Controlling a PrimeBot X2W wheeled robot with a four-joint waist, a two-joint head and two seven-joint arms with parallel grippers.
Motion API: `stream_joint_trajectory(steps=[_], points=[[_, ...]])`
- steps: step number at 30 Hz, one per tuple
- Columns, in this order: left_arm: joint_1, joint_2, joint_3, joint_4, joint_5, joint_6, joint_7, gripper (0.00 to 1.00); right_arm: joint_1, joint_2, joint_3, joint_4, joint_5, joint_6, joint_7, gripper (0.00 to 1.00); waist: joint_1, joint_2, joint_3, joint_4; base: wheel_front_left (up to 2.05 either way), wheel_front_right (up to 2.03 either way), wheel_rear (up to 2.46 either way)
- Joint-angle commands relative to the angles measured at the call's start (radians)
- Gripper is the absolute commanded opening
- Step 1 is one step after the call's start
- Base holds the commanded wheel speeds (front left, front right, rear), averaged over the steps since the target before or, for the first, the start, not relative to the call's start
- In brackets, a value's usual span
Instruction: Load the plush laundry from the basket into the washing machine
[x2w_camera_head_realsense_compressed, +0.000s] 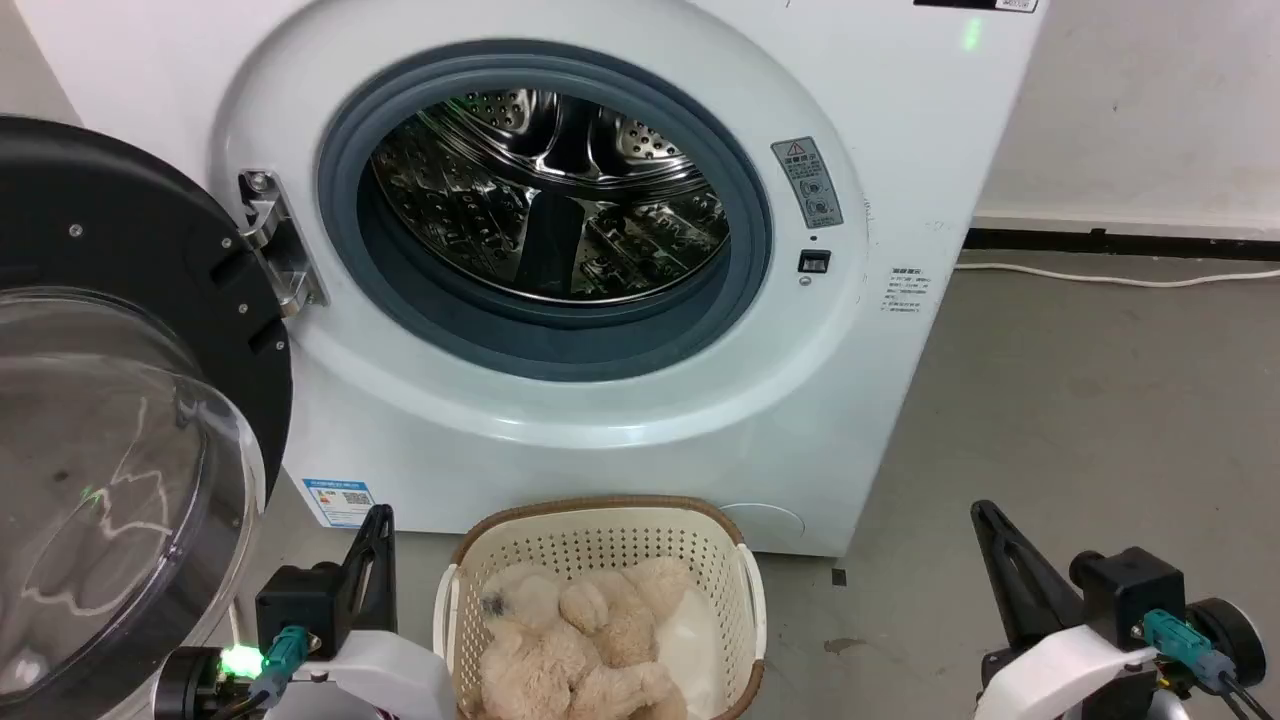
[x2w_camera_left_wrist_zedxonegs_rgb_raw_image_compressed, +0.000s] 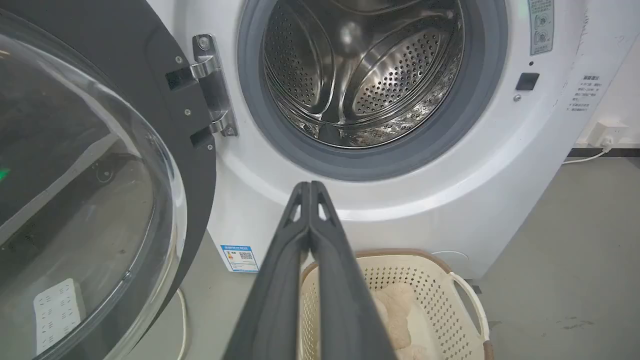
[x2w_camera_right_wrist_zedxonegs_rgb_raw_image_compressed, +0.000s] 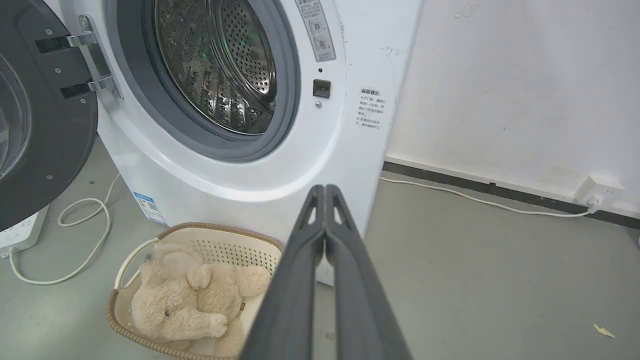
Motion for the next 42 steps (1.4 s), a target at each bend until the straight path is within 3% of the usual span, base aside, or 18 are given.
stream_joint_trajectory(steps=[1, 42], points=[[-0.015, 0.000, 0.003, -0.005, 0.003, -0.005, 0.000, 0.00, -0.012, -0.001, 0.000, -0.004, -0.008, 0.001, 0.000, 0.00, 0.0000, 0.0000, 0.000, 0.000, 0.00, 0.00, 0.00], [-0.015, 0.000, 0.003, -0.005, 0.003, -0.005, 0.000, 0.00, -0.012, -0.001, 0.000, -0.004, -0.008, 0.001, 0.000, 0.00, 0.0000, 0.0000, 0.000, 0.000, 0.00, 0.00, 0.00]])
